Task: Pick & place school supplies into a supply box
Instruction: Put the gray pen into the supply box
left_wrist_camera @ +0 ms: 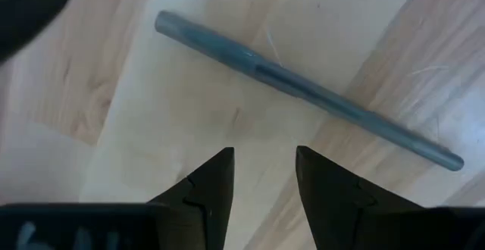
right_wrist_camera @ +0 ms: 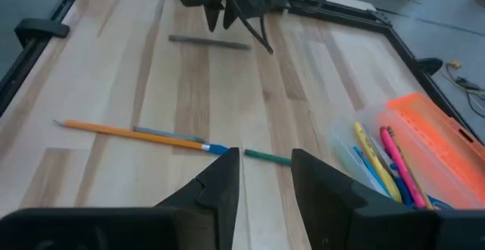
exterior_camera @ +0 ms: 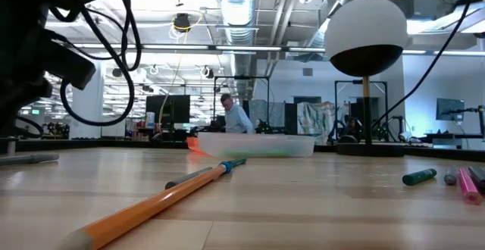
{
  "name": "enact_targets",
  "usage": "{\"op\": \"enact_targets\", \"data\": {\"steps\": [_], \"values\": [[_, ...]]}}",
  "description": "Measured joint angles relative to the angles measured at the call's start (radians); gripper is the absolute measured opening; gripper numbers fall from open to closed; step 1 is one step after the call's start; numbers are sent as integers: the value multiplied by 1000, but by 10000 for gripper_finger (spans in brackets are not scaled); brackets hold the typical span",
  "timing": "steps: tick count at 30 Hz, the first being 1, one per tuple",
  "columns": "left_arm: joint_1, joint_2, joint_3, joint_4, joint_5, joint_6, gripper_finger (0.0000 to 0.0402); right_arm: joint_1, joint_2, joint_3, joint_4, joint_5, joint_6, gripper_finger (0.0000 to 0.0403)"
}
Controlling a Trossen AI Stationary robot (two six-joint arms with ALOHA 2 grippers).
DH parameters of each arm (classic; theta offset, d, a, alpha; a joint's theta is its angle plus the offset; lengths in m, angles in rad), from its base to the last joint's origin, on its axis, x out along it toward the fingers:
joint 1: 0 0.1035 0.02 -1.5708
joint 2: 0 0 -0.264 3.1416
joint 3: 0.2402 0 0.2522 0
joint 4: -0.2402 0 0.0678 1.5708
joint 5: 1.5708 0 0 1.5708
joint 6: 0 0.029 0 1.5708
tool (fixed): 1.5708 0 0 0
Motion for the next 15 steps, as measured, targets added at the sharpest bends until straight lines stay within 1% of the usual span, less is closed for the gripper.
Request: {"op": "enact_targets", "data": {"steps": [3,15], "values": [[-11,15,0,9,1,-28,136,0,2,0,-3,4,-3,115],[-10,18,0,83,25,-37,136,-22,2,0,-8,7,-29,115]]}}
